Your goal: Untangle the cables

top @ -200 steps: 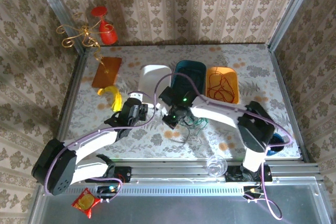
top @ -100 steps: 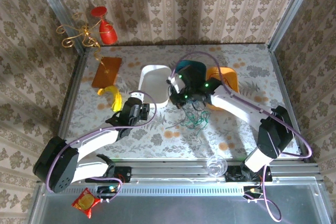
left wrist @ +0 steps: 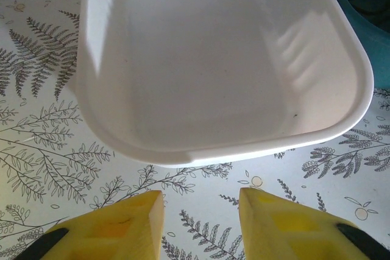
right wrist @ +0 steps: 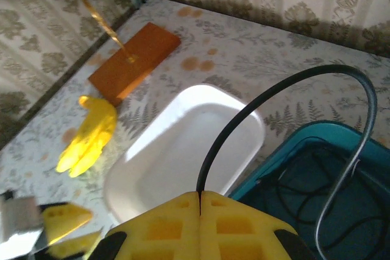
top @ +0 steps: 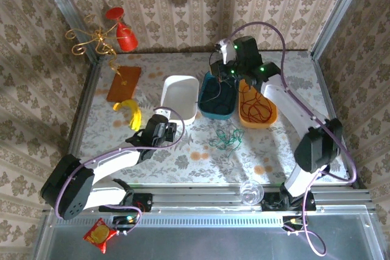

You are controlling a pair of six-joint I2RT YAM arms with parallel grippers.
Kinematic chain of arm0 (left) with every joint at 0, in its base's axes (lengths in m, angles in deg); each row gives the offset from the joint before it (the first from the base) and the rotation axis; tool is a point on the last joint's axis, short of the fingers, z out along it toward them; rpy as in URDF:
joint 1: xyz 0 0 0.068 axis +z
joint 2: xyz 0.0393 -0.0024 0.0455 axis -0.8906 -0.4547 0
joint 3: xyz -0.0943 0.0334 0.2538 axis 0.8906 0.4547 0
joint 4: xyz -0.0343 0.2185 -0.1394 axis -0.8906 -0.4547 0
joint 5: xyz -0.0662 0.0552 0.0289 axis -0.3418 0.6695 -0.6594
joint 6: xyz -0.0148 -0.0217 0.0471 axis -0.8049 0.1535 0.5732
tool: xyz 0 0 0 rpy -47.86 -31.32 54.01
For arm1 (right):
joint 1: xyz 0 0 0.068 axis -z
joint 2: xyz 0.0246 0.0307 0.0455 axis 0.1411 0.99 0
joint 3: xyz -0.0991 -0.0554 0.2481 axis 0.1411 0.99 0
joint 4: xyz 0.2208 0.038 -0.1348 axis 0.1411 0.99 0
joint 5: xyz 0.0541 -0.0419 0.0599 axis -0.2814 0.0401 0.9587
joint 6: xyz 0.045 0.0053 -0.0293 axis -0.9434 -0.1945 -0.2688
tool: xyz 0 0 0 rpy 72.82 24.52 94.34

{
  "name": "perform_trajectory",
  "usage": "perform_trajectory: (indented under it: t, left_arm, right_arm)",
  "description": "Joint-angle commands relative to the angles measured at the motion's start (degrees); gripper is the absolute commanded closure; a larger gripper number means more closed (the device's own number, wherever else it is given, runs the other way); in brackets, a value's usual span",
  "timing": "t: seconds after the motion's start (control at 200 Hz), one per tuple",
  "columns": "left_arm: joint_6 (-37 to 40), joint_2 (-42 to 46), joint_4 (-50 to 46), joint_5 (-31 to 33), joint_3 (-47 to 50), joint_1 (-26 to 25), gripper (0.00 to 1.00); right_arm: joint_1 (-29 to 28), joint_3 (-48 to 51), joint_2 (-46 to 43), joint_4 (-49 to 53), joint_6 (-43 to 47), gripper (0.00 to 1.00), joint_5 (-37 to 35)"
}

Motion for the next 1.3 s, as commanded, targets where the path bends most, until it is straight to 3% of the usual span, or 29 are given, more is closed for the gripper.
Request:
perform_trajectory:
  t: [0.0, 0.185, 0.46, 0.495, 0.58, 0.71, 0.945, 1.21, 1.295]
  left_arm:
    - [-0.75, 0.09, 0.90, 0.00, -1.09, -0.56, 0.62]
    - [-0.51, 0.17, 0.45, 0.30, -1.34, -1.06, 0.62]
    - [0.21, -0.62, 0.34, -0.02, -1.93, -1.32, 0.61]
    - [0.58, -0.87, 0.51, -0.46, -2.12, -1.30, 0.61]
    - [1.76, -1.50, 0.60, -1.85, -2.78, -1.43, 0.61]
    - [4.17, -2.27, 0.84, -3.62, -3.83, -1.87, 0.61]
    - [9.41, -6.98, 2.26, -10.72, -7.24, -4.55, 0.58]
    - [13.25, -19.41, 4.13, -26.44, -15.90, -8.45, 0.55]
    - [16.19, -23.65, 2.04, -28.55, -20.12, -10.51, 0.55]
  right_arm:
    - [2.07, -1.92, 7.67, 0.49, -0.97, 0.94, 0.14]
    - [3.03, -3.95, 14.77, 0.73, -4.77, 0.94, -4.33]
    - [2.57, -4.02, 16.85, 4.53, -8.05, 0.92, -18.00]
    - [2.44, -4.18, 16.78, 4.98, -7.75, 0.87, -17.75]
    - [2.17, -3.73, 15.59, 5.93, -7.55, 0.62, -14.66]
    - [1.98, 1.80, 8.62, 3.20, -8.05, 0.57, -11.65]
    - [1.33, 19.04, -8.95, 3.43, -13.05, 0.55, -13.54]
    - [0.16, 40.98, -24.43, 9.46, -21.85, 0.53, -13.98]
    - [0.04, 45.69, -26.63, 8.75, -23.26, 0.53, -13.00]
